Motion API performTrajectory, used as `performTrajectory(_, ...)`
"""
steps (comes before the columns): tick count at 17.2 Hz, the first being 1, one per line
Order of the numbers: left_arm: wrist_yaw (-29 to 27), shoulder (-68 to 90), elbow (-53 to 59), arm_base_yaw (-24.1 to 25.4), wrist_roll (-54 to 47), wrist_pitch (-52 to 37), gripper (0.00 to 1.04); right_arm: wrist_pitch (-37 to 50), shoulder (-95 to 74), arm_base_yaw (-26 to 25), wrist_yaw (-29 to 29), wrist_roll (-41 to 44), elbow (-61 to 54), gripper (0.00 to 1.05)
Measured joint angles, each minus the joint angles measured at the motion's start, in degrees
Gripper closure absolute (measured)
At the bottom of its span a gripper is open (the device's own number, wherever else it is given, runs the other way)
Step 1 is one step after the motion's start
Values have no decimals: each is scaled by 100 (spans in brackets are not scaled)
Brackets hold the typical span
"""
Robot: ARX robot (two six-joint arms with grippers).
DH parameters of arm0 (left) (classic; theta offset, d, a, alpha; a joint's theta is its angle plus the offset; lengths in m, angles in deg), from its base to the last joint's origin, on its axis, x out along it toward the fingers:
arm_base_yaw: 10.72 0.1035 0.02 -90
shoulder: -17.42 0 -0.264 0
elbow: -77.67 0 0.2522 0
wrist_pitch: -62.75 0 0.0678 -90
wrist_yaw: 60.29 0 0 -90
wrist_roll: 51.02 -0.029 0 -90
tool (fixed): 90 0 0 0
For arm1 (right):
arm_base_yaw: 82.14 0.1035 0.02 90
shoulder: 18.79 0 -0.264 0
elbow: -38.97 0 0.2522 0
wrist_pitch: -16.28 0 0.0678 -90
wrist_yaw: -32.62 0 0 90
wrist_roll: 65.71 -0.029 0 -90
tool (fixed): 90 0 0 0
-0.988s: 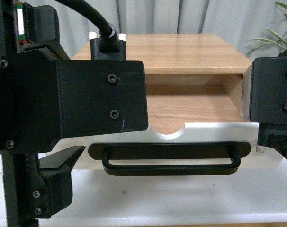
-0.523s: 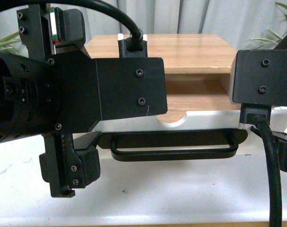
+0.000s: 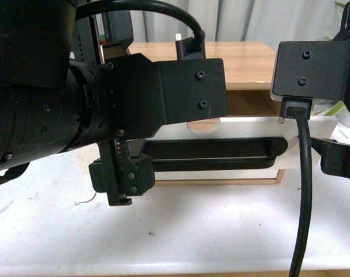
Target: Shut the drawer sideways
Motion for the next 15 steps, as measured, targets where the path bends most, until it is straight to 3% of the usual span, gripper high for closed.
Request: performTrajectory(15, -114, 966, -824, 280, 155, -601, 7, -212, -1010, -225, -278, 138, 1541, 6)
